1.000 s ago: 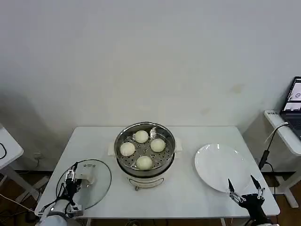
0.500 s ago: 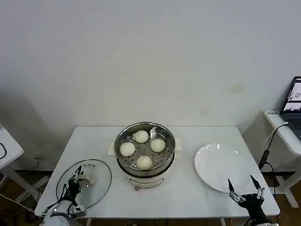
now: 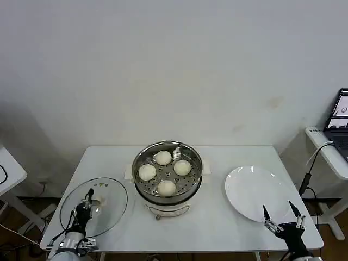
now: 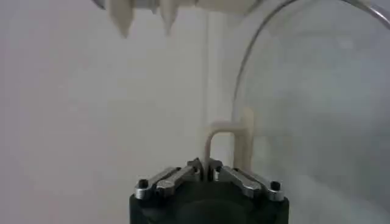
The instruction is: Take steamed baozi put them in steamer then cover it.
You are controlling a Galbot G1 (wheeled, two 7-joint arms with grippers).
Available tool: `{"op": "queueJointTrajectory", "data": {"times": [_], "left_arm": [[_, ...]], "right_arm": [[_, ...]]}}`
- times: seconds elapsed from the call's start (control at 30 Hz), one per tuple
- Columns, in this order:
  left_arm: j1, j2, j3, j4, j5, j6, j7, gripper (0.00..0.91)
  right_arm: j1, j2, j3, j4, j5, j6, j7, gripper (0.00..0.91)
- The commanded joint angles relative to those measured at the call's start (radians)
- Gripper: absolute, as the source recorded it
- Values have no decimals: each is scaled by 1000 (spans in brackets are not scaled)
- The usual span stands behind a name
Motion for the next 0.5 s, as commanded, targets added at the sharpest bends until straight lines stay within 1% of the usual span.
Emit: {"op": "queueJointTrajectory", "data": {"times": [0.03,0.2,0.3,0.5], "left_arm": [[61,18,-64,-173,3,65,-36,0],[66,60,-106,-231,-1,141,12,0],[63,78,-118,-276,-47,192,67,0],[26,115,-87,-381,-130,319,207,0]], "right_arm": [[2,0,-18,-3,-14,6,2,907],[10,-3,-32,-11,-28,12,5,907],[11,-8,-36,-11,-28,13,5,907],[19,-15,-37,-12,-32,10,7,907]]}}
